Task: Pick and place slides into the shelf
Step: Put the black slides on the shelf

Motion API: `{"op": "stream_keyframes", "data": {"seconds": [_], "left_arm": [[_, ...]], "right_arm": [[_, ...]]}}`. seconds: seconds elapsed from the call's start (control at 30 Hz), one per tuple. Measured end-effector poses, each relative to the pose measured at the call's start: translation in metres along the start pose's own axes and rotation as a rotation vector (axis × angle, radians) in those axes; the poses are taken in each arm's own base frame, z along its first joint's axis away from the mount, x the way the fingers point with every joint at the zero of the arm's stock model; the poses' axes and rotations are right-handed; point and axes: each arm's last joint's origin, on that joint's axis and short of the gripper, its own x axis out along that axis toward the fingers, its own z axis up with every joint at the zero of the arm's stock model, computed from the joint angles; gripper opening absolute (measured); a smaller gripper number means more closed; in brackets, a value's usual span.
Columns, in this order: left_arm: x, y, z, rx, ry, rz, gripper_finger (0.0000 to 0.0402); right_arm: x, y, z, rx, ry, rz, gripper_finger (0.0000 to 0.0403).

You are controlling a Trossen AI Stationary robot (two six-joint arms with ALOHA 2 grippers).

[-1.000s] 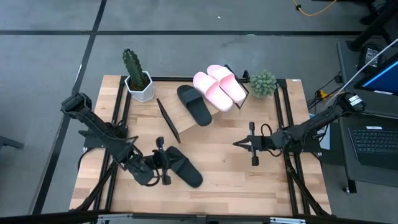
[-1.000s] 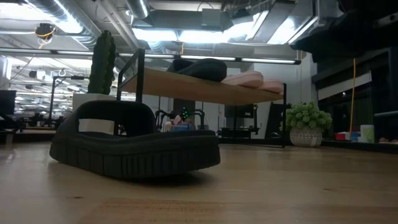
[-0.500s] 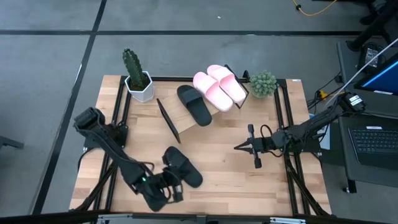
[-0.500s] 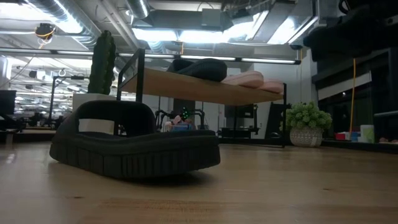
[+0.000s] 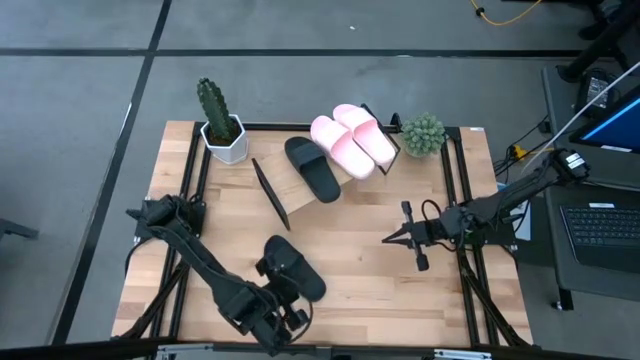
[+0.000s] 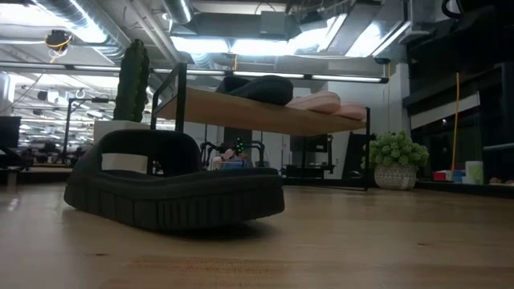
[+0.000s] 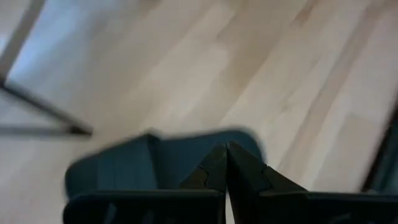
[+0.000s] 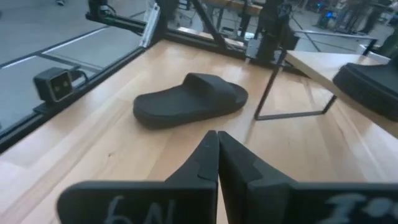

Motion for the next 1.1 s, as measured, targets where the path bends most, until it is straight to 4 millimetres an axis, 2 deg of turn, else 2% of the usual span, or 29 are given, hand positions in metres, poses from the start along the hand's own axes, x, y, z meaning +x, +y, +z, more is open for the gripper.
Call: {"op": "stream_keyframes", "data": {"seconds": [0.2,0.5,0.77,1.1], "left_arm": [[0.018,0.007,-0.003,-0.057,0.189,0.103,0.0],[0.036,0.011,0.008,-0.11,0.266,0.127,0.0],[0.038,0.012,0.01,-0.079,0.276,0.125,0.0],[0.038,0.012,0.01,-0.131,0.272,0.132,0.0]], "right_arm": [[-0.003,-0.001,-0.006,-0.016,0.066,0.014,0.001],[-0.002,-0.006,-0.01,-0.012,0.106,-0.025,0.0004],[-0.003,-0.005,-0.012,-0.014,0.123,-0.023,0.0019],[-0.003,-0.005,-0.012,-0.014,0.126,-0.023,0.0006]]}}
